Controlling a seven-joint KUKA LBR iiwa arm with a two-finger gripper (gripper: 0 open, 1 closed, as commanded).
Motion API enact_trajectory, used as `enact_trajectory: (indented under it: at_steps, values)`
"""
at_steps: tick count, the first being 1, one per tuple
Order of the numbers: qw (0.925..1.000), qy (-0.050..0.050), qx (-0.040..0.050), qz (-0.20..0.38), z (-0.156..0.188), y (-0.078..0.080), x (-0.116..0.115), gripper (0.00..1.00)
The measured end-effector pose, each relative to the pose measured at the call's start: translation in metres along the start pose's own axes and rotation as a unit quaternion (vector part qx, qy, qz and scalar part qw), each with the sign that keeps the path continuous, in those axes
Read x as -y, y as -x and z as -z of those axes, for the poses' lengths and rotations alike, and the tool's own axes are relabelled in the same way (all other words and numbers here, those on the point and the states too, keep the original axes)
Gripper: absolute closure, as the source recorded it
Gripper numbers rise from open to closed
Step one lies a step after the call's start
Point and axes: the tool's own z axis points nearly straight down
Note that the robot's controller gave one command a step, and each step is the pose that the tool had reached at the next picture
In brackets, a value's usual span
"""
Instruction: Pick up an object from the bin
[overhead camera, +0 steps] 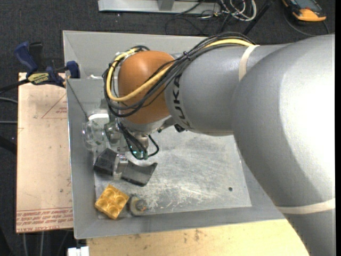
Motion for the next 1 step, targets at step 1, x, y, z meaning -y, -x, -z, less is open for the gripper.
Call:
enact_trajectory:
  at_steps: [1]
  values:
    - [1.0000, 0.001, 0.0036, -0.001, 0.0043, 0.0023, 0.0006, 0.00]
